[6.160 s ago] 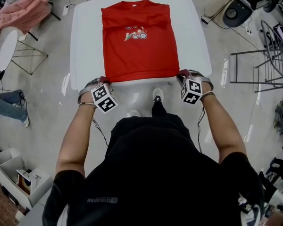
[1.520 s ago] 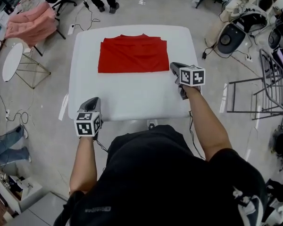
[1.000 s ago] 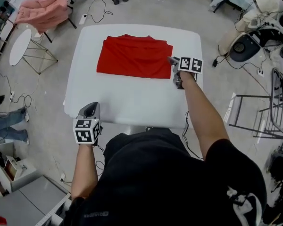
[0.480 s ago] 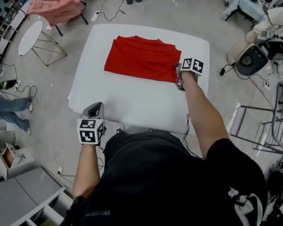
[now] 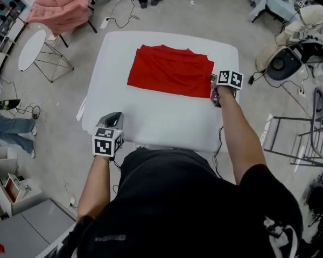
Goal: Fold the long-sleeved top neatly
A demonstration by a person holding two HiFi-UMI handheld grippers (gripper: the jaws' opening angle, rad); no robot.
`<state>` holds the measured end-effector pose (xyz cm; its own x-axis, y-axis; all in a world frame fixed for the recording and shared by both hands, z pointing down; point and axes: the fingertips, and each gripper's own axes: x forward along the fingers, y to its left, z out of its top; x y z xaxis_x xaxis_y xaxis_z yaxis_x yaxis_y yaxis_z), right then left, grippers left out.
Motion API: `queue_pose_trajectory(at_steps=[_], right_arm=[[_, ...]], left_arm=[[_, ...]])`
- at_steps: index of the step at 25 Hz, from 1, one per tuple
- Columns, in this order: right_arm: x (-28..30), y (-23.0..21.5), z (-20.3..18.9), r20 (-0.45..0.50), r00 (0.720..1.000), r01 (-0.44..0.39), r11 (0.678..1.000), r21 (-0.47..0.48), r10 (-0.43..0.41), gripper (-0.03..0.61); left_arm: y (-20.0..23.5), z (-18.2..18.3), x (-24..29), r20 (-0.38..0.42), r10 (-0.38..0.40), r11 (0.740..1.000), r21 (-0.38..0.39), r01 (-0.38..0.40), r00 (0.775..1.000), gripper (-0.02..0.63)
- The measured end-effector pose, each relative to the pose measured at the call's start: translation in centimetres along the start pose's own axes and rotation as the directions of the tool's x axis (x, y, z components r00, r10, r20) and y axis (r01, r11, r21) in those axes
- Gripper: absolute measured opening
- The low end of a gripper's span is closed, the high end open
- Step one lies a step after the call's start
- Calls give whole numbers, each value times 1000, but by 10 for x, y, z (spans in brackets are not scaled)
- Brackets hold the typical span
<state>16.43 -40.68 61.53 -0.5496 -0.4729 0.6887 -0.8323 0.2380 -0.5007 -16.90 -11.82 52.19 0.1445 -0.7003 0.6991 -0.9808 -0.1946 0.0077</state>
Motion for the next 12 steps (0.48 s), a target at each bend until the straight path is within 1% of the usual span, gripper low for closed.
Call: queue_pose_trajectory(at_steps=[4, 8, 10, 12], right_arm=[[-29, -21, 6, 25, 997, 67, 998, -18, -67, 54], [-60, -45, 22, 51, 989, 139, 990, -28, -137, 54], [-69, -47, 28, 51, 987, 152, 987, -48, -150, 54], [-76, -35, 33, 54, 988, 147, 986, -74, -143, 54]], left_arm=[[7, 17, 13, 18, -51, 997, 51, 50, 999, 8], [2, 31, 27, 25, -99, 992, 77, 97, 995, 8], [-2, 34, 34, 24, -119, 989, 90, 116, 993, 8], [-3, 36, 37, 22, -139, 985, 103, 136, 990, 8]])
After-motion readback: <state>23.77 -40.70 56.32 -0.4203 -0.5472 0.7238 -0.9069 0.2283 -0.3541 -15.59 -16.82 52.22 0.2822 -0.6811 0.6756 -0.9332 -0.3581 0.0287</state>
